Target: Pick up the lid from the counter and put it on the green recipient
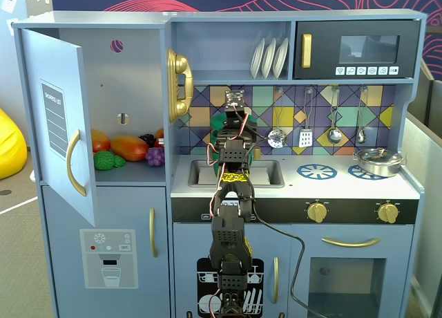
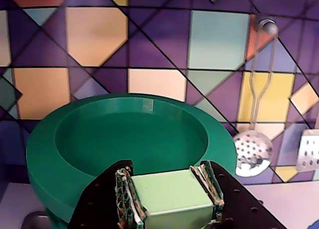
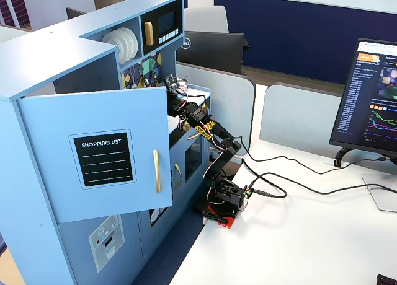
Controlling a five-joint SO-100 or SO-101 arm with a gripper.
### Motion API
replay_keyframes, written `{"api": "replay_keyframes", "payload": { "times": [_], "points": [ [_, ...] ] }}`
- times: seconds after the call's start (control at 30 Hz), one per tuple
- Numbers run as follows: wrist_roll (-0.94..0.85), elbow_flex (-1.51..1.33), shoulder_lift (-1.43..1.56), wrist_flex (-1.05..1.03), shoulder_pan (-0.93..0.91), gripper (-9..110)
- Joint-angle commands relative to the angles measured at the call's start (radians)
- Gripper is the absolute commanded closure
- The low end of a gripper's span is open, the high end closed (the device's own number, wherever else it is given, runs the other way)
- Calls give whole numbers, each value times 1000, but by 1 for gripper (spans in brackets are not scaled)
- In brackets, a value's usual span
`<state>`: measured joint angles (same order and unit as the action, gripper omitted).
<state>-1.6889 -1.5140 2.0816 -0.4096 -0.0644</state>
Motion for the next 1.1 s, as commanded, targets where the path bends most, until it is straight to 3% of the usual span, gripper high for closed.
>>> {"api": "replay_keyframes", "payload": {
  "times": [0.0,1.07],
  "points": [
    [-21,83,-6,5,20,102],
    [-89,20,-52,14,17,102]
  ]
}}
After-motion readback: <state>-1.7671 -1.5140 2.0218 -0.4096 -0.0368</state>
